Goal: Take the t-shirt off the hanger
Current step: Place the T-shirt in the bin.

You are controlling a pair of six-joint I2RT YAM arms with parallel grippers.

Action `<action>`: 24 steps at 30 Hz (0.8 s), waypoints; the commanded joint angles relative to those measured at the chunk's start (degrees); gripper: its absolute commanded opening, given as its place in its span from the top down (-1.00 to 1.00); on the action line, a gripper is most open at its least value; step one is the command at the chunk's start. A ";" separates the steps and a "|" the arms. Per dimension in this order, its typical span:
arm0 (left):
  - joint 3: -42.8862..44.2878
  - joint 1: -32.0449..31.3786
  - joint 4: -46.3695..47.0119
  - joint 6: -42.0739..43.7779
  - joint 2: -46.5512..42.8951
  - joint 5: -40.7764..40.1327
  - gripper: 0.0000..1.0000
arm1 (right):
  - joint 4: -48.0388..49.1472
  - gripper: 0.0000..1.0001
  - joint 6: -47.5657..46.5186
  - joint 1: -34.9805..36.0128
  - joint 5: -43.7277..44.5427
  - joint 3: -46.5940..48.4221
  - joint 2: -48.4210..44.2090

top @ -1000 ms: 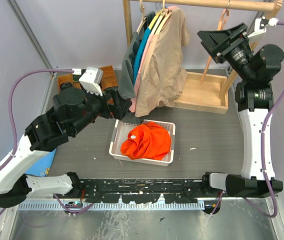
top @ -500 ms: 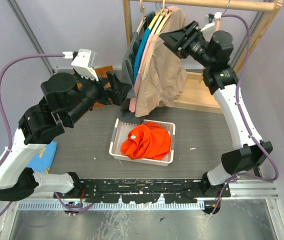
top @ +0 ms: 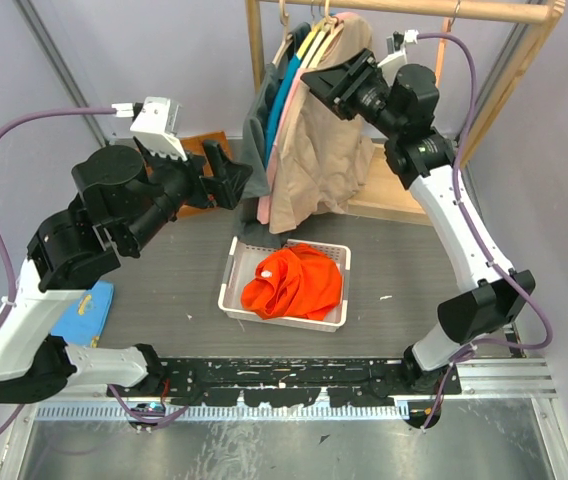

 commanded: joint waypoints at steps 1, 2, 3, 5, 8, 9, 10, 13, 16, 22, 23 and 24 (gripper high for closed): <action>-0.51 0.27 -0.40 0.09 -0.96 -1.06 -0.96 | 2.39 -0.02 -1.67 1.19 3.76 3.51 1.42; -0.46 0.26 -0.48 0.20 -0.98 -1.06 -0.96 | 2.14 -0.02 -1.76 1.39 4.30 4.03 1.84; -0.45 0.22 -0.53 0.26 -1.00 -1.08 -0.96 | 1.83 -0.02 -1.90 1.57 4.90 4.54 2.18; -0.45 0.27 -0.58 0.30 -1.09 -1.11 -0.96 | 1.52 -0.02 -1.99 1.86 6.28 5.30 2.75; -0.60 0.21 -0.58 0.29 -1.40 -1.06 -0.96 | 1.35 0.08 -1.92 2.15 7.46 6.52 3.88; -0.74 0.28 -0.58 0.30 -1.48 -1.18 -0.96 | 1.19 0.13 -1.92 2.30 7.81 7.00 4.23; -0.86 0.32 -0.51 0.38 -1.61 -1.32 -0.96 | 1.09 0.19 -1.95 2.51 8.17 7.38 4.50; -1.22 0.34 -0.21 0.39 -2.03 -1.57 -0.96 | 0.88 0.38 -1.95 3.00 9.00 8.16 5.18; -1.44 0.39 0.16 0.77 -2.48 -1.89 -0.96 | 0.43 0.60 -1.95 3.42 9.83 8.26 5.23; -0.50 0.67 0.65 1.68 -1.99 -1.97 -0.96 | -0.20 0.95 -1.98 3.52 11.07 6.58 3.00; 0.04 0.68 0.65 1.89 -1.64 -1.88 -0.96 | -0.19 0.98 -2.01 3.52 11.41 5.76 2.11; 0.60 0.65 0.65 2.19 -1.27 -1.77 -0.96 | 0.12 0.99 -2.17 3.52 11.93 4.79 0.75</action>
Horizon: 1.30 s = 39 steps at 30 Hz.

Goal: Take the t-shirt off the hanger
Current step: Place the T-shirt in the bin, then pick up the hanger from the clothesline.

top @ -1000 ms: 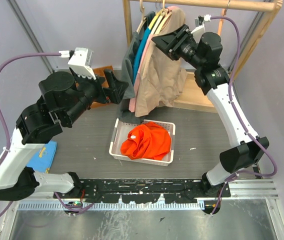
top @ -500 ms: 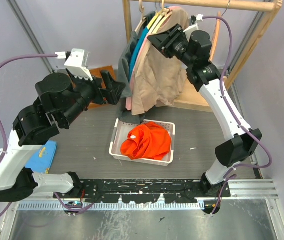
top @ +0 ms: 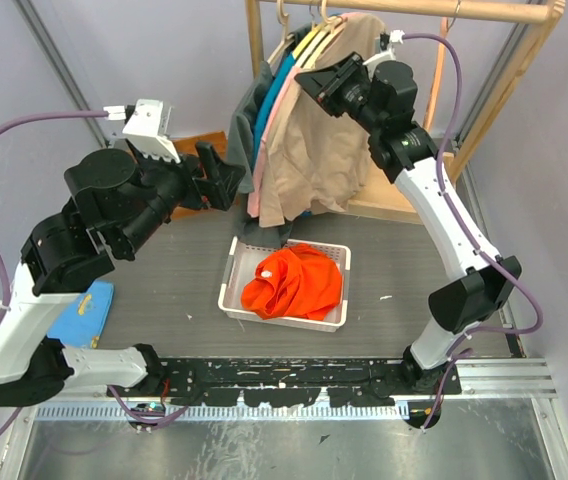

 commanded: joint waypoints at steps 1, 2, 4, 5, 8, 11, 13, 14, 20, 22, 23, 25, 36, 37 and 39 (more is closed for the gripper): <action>2.28 0.27 0.98 1.78 0.78 -0.39 -0.96 | 3.41 0.99 -1.71 0.25 3.14 -1.78 -5.96; 2.88 0.35 1.14 2.00 1.27 -0.14 -0.96 | 3.91 0.99 -1.99 0.25 3.49 -2.97 -7.29; 4.13 0.43 1.31 2.33 2.30 0.47 -0.96 | 4.83 0.99 -2.64 0.28 4.02 -4.92 -9.77; 4.66 0.33 1.38 2.45 2.83 0.82 -0.96 | 5.12 0.99 -2.93 0.26 4.21 -5.59 -10.86; 5.80 0.51 2.27 2.73 4.33 2.22 -0.96 | 5.29 0.99 -3.73 0.17 3.90 -6.09 -13.05; 6.74 0.47 3.26 2.73 6.60 3.75 -0.96 | 5.27 0.99 -3.84 -0.05 2.88 -5.80 -14.30; 7.44 0.54 3.59 2.62 7.87 4.80 -0.96 | 5.38 0.99 -3.31 -0.42 2.60 -6.11 -15.09; 7.72 0.50 3.77 2.49 8.29 5.20 -0.96 | 5.34 0.99 -3.16 -0.56 2.53 -6.28 -15.31; 7.76 0.59 4.19 1.95 9.03 6.09 -0.96 | 8.60 0.99 -1.66 -2.54 0.73 -8.05 -16.00; 7.59 0.57 4.19 1.95 8.71 5.73 -0.96 | 10.05 0.99 -0.15 -3.65 -0.20 -8.75 -15.92; 7.46 0.54 4.19 2.02 8.65 5.51 -0.96 | 11.23 0.99 0.94 -4.39 -0.91 -9.25 -15.87; 7.31 0.63 4.23 2.20 8.18 4.91 -0.96 | 14.29 0.99 3.30 -5.70 -2.44 -10.56 -15.75; 7.76 1.04 4.76 3.76 7.96 3.45 -0.96 | 22.40 0.99 8.18 -8.42 -6.26 -8.81 -12.10; 8.06 1.11 4.72 3.94 8.19 3.50 -0.96 | 22.74 0.99 8.05 -8.51 -6.41 -8.30 -11.79; 8.83 1.28 4.63 4.37 8.72 3.61 -0.96 | 23.69 0.99 7.69 -8.51 -6.84 -7.55 -11.30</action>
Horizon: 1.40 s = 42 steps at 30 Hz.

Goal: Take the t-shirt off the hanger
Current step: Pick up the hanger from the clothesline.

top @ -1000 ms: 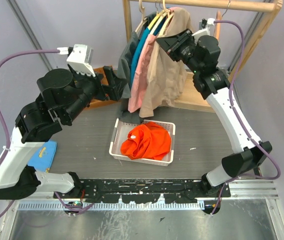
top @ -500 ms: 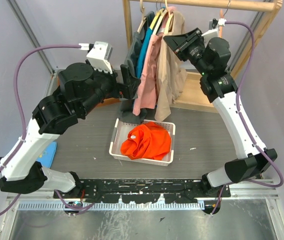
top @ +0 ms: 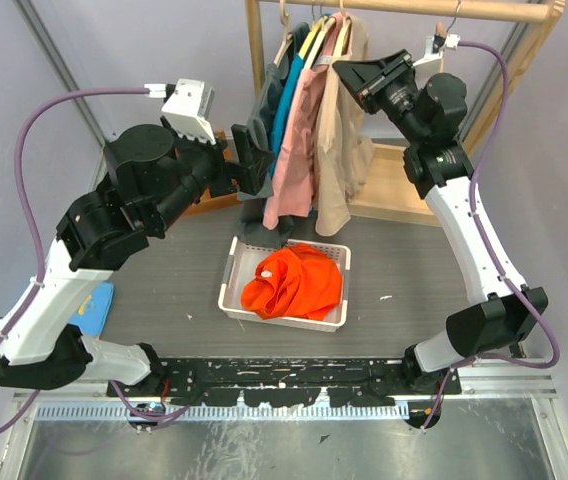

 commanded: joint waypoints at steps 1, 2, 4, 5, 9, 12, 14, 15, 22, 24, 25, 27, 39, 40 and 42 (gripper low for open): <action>3.02 0.63 1.61 1.67 0.34 -0.31 -0.96 | 11.53 0.99 0.18 -0.03 -1.05 5.02 -0.30; 3.64 0.84 1.37 1.92 0.70 -0.11 -0.96 | 12.37 0.99 0.01 -0.03 -1.23 5.19 -0.15; 5.43 1.42 0.78 2.24 1.53 0.41 -0.96 | 13.43 0.99 -0.24 -0.10 -1.38 5.56 -0.01; 6.40 1.74 0.51 2.29 2.01 0.63 -0.96 | 13.96 0.99 -0.47 -0.08 -1.58 5.70 0.00; 9.82 3.14 -0.14 2.54 3.79 2.52 -0.96 | 15.82 0.99 -1.19 -0.07 -2.46 5.87 -0.30; 11.66 4.05 -0.10 2.50 4.88 3.49 -0.96 | 16.39 0.99 -2.09 -0.06 -2.70 6.00 -0.72; 12.52 4.35 -0.16 2.45 5.55 3.96 -0.96 | 16.59 0.99 -2.63 -0.16 -2.80 5.91 -1.08; 12.83 4.40 -0.04 2.41 5.81 4.14 -0.96 | 16.83 0.99 -2.66 -0.24 -2.87 5.96 -1.20; 13.27 4.55 0.13 1.52 6.67 5.20 -0.96 | 18.19 0.99 -2.39 -1.02 -3.30 6.26 -1.58; 13.18 4.50 0.16 1.25 6.70 5.42 -0.96 | 17.63 0.99 -1.50 -1.63 -3.05 6.41 -1.50; 13.13 4.56 0.08 1.16 6.69 5.48 -0.96 | 16.86 0.99 -0.91 -1.92 -3.06 6.49 -1.37; 12.72 4.51 0.07 0.92 6.50 5.46 -0.96 | 15.94 0.99 -0.13 -2.33 -3.45 6.38 -1.23; 12.47 4.57 0.31 1.05 6.18 5.21 -0.96 | 5.16 0.99 -2.85 -2.52 -3.11 5.05 -3.61; 12.32 4.55 0.41 1.05 6.19 5.20 -0.96 | 2.92 0.95 -3.70 -2.50 -2.99 4.76 -4.17; 12.15 4.55 0.59 1.03 6.28 5.24 -0.96 | -0.82 0.75 -5.43 -2.50 -2.36 3.48 -6.06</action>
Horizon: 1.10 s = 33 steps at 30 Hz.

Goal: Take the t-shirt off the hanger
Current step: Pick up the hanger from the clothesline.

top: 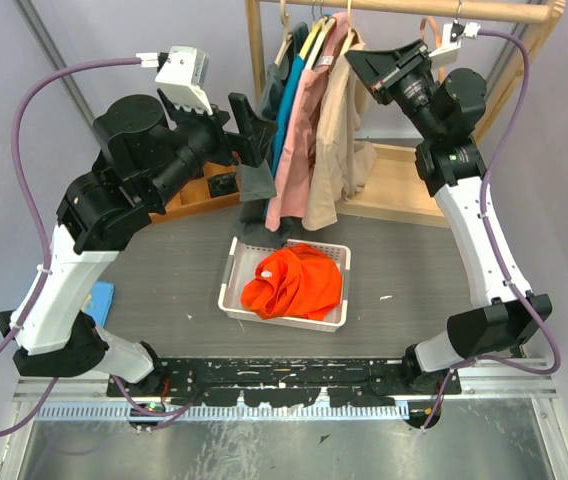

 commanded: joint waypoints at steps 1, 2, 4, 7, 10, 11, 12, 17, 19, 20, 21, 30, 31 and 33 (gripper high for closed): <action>0.08 0.23 0.89 -0.06 -0.46 0.55 -0.96 | -5.76 0.65 -4.27 0.01 1.75 -0.01 -7.27; 0.05 0.27 1.01 -0.05 -0.39 0.67 -0.96 | -6.76 0.56 -4.82 -0.02 2.38 -0.97 -8.05; -0.06 0.32 1.04 -0.13 -0.15 0.99 -0.96 | -8.37 0.23 -5.75 0.01 3.51 -2.15 -9.47; -0.10 0.30 1.20 -0.33 0.13 1.43 -0.96 | -11.26 0.03 -7.02 0.00 4.72 -1.33 -9.92; -0.14 0.25 1.38 -0.48 0.25 1.67 -0.96 | -12.73 -0.05 -7.90 -0.02 5.79 0.33 -9.30; -0.23 0.26 1.47 -0.49 0.20 1.70 -0.96 | -12.82 -0.07 -8.02 0.02 6.05 0.86 -8.99; -0.23 0.29 1.48 -0.53 0.17 1.70 -0.96 | -13.15 -0.08 -8.08 -0.03 6.36 1.62 -8.61; -0.59 0.31 1.72 -0.50 -0.31 1.41 -0.96 | -14.04 -0.08 -8.75 -0.08 6.87 5.75 -5.46; -0.63 0.28 1.82 -0.41 -0.42 1.25 -0.96 | -14.37 -0.09 -8.66 -0.06 6.82 7.43 -3.84; -0.71 0.31 1.89 -0.32 -0.50 1.20 -0.96 | -14.47 -0.09 -8.57 -0.10 6.76 8.24 -3.05; -0.69 0.27 1.99 -0.24 -0.56 1.11 -0.96 | -14.70 -0.09 -8.30 -0.07 6.78 9.28 -2.23; -1.00 0.32 4.16 1.99 -0.49 1.68 -0.96 | -15.62 -0.09 -6.39 -0.09 6.68 13.74 3.85; -1.20 0.25 4.59 2.40 -0.52 1.82 -0.96 | -15.64 -0.08 -6.35 -0.06 6.67 14.11 4.35; -1.72 0.28 5.62 2.70 -0.50 2.17 -0.96 | -15.62 -0.08 -6.06 -0.14 6.47 15.01 5.47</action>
